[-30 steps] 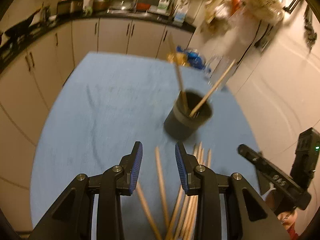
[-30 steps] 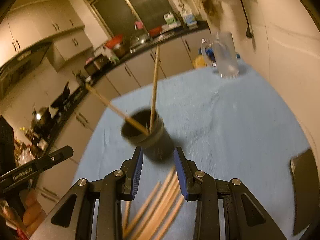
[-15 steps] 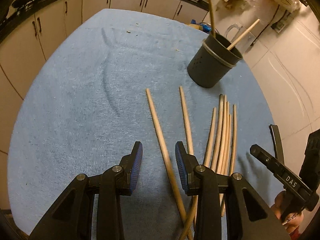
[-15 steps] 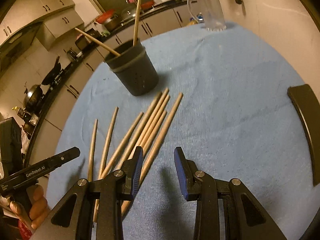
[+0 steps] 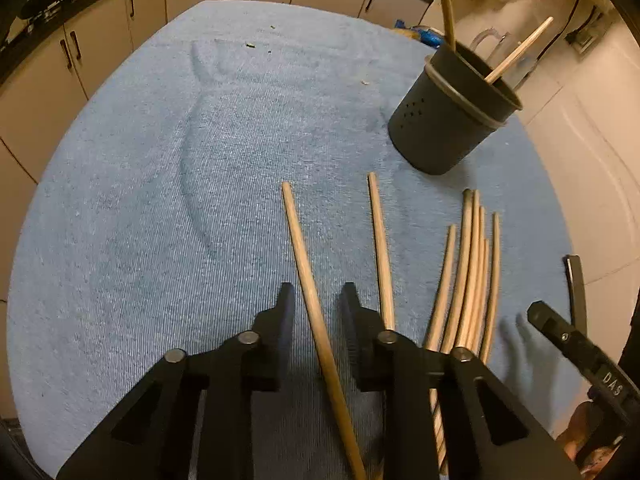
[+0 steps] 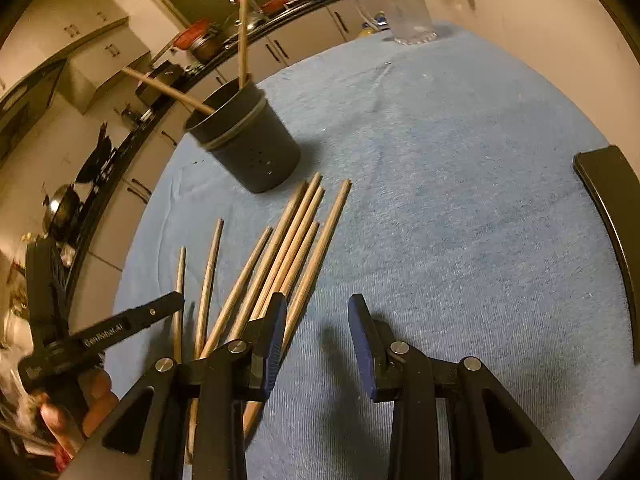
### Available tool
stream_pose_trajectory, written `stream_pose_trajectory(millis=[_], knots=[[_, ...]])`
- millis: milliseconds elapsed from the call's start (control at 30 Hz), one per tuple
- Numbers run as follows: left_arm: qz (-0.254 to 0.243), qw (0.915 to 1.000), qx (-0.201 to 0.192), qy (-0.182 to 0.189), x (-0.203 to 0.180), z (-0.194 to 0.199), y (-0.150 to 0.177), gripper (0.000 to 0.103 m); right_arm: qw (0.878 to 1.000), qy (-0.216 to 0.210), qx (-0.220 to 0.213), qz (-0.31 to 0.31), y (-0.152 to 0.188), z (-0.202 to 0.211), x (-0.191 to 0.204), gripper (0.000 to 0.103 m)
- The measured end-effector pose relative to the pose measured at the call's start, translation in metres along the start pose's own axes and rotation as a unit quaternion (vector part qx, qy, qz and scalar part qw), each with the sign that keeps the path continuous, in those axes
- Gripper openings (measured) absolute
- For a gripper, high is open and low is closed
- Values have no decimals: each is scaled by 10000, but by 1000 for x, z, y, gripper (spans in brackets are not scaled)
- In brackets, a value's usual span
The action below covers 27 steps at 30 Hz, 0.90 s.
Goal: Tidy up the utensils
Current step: 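Return the left tool to grasp a chopstick while the right tool grasps another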
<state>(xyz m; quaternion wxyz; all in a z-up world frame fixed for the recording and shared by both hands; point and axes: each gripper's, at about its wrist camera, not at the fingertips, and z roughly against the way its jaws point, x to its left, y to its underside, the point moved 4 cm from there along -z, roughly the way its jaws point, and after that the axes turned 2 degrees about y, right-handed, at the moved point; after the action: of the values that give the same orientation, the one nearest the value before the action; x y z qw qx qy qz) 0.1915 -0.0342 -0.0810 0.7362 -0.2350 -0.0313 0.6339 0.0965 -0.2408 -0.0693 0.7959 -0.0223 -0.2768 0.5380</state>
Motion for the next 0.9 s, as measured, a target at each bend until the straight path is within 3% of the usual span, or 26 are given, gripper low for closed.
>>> stream_pose_trajectory(millis=[100,400,700,900], knots=[[14,9999,21,-137,3,-2,-2,9,9998,5,99,-160,-9,-6,-2,31],[23,9997,60,-245,15,1,-4,9,9972,323,542,-394,-36,-39,1,21],[-190,9992,90,-334,13,-3,-10,9,9922,1052,646,179,-49,-57,19,11],[-260,9990,30,-352,14,-7,-16,9,9890,1136,739,595,-59,-63,25,8]])
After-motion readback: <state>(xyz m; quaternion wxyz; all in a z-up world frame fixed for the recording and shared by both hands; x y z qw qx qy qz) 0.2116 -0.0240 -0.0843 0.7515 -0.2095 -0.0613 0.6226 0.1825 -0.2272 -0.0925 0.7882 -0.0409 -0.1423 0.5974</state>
